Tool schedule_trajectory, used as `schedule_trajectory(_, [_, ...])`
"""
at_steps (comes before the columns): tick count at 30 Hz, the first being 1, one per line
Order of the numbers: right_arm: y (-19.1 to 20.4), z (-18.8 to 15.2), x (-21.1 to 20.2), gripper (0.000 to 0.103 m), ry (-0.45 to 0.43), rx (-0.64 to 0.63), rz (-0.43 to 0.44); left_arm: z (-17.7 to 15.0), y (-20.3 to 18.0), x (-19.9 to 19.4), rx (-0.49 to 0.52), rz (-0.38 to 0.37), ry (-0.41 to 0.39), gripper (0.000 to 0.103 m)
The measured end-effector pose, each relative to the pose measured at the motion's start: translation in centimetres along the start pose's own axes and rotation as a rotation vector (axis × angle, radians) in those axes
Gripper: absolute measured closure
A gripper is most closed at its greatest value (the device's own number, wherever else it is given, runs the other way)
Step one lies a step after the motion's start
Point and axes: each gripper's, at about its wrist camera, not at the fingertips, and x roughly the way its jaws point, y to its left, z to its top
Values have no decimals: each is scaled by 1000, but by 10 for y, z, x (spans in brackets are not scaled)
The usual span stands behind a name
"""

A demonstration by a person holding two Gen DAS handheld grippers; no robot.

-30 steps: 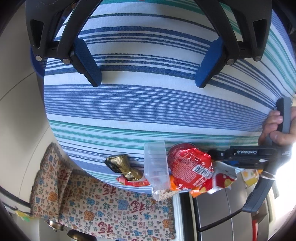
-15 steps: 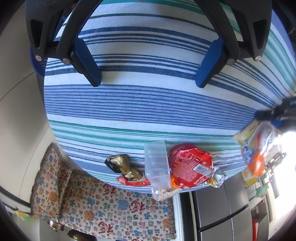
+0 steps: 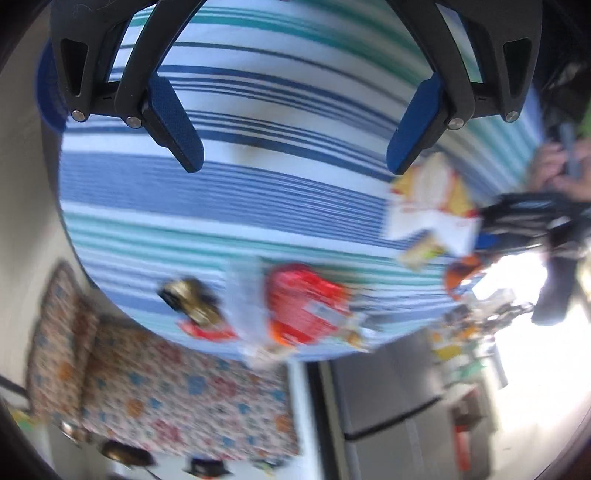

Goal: Collect trash
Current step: 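Grasp the white snack bar wrapper with the left gripper, then grasp the white-and-red paper wrapper with the right gripper while the left holds its wrapper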

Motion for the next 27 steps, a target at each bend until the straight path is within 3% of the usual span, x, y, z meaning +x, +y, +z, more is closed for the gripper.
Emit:
schedule_trajectory(1, [11, 2, -4, 3, -10, -42, 51, 0, 1, 0, -2, 8, -3, 66])
schedule_trajectory(4, [45, 4, 0, 5, 4, -179, 123, -3, 4, -3, -12, 13, -8, 73])
schedule_trajectory(11, [96, 11, 44, 17, 41, -323, 116, -15, 0, -10, -33, 27, -16, 75])
schedule_trajectory(13, [98, 14, 52, 44, 47, -314, 84, -17, -5, -11, -36, 16, -16, 75])
schedule_trajectory(14, [94, 15, 55, 77, 57, -294, 70, -17, -8, -10, -39, 4, -16, 75])
schedule_trajectory(15, [88, 17, 57, 91, 64, -270, 64, -17, -13, -9, -40, -9, -16, 75])
schedule_trajectory(21, [29, 18, 31, 93, 40, -129, -31, -13, -53, 6, -31, -50, -18, 75])
schedule_trajectory(27, [-9, 11, 10, 89, 41, -45, -48, -4, -78, 18, 11, 17, -2, 65])
